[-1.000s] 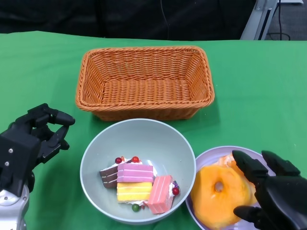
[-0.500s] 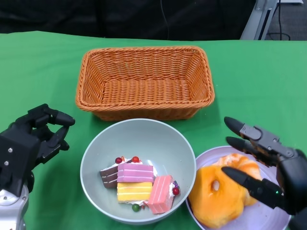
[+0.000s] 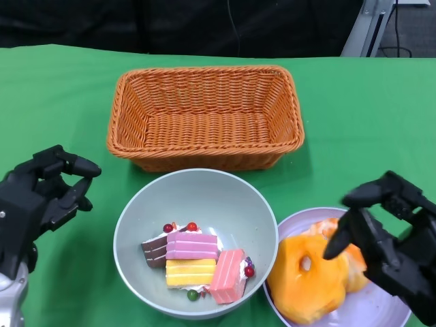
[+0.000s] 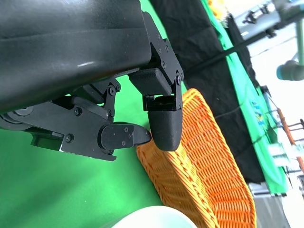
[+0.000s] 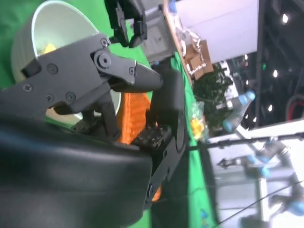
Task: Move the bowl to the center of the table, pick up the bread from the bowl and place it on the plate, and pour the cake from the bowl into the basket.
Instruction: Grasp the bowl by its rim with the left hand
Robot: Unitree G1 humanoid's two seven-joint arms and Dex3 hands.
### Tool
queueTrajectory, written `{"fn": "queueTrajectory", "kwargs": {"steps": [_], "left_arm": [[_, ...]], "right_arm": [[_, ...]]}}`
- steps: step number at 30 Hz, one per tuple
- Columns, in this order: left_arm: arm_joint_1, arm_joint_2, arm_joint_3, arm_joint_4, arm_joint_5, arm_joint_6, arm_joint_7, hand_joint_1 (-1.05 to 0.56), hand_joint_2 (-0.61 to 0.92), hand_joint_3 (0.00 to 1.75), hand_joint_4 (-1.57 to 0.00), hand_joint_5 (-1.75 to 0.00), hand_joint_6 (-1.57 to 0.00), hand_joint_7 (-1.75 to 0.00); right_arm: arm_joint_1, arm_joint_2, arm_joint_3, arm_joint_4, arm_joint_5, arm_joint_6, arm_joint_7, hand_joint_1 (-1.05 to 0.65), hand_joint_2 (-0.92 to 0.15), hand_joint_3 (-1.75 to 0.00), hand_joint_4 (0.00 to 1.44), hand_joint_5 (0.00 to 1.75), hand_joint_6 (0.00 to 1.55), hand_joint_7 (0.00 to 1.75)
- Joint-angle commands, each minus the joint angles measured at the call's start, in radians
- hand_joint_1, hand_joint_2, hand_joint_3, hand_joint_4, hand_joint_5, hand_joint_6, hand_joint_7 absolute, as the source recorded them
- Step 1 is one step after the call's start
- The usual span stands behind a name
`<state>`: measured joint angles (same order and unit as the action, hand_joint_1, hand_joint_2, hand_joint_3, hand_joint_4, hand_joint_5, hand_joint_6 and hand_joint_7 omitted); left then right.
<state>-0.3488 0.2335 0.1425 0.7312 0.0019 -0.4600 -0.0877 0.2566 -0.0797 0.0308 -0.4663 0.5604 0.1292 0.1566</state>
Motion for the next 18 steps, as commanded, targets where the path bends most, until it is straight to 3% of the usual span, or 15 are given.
{"fn": "queueTrajectory", "kwargs": {"steps": [1,2,4,5,7,11,18], "left_arm": [[0.01,0.052,0.004,-0.032,-0.015,-0.068,-0.059,-0.1,0.92,0.3,-0.78,-0.98,-0.84,-0.66],[0.014,0.073,-0.004,-0.046,-0.004,-0.108,-0.082,-0.12,0.92,0.23,-0.79,-0.78,-0.87,-0.44],[0.025,0.113,-0.021,-0.076,0.014,-0.163,-0.126,-0.27,0.92,0.12,-0.78,-0.48,-0.84,-0.17],[0.033,0.143,-0.032,-0.099,0.016,-0.187,-0.168,-0.3,0.92,0.1,-0.78,-0.42,-0.83,-0.12],[0.054,0.221,-0.06,-0.154,0.017,-0.239,-0.273,-0.43,0.92,0.1,-0.63,-0.2,-0.66,-0.02],[0.098,0.387,-0.109,-0.262,0.072,-0.392,-0.408,-0.56,0.92,0.1,-0.45,-0.05,-0.48,0.0],[0.116,0.451,-0.137,-0.248,0.055,-0.694,-0.44,-0.64,0.9,0.02,-0.46,-0.03,-0.5,-0.02]], "right_arm": [[0.009,0.003,-0.043,-0.011,0.071,0.054,0.002,-0.21,-0.69,-1.08,0.71,1.75,0.57,1.6],[0.011,0.004,-0.054,-0.007,0.09,0.064,0.008,-0.2,-0.68,-1.08,0.7,1.75,0.56,1.59],[0.009,0.005,-0.069,0.001,0.114,0.076,0.019,-0.2,-0.69,-1.04,0.65,1.75,0.55,1.55],[0.006,0.007,-0.074,0.01,0.116,0.075,0.024,-0.19,-0.69,-1.04,0.65,1.75,0.55,1.54],[-0.003,0.012,-0.082,0.022,0.116,0.08,0.024,-0.22,-0.69,-1.01,0.66,1.75,0.57,1.53],[-0.019,0.027,-0.097,0.039,0.14,0.103,0.021,-0.23,-0.74,-0.88,0.65,1.75,0.59,1.48],[-0.035,0.051,-0.119,0.054,0.157,0.132,0.014,-0.22,-0.85,-0.74,0.64,1.72,0.64,1.36]]}}
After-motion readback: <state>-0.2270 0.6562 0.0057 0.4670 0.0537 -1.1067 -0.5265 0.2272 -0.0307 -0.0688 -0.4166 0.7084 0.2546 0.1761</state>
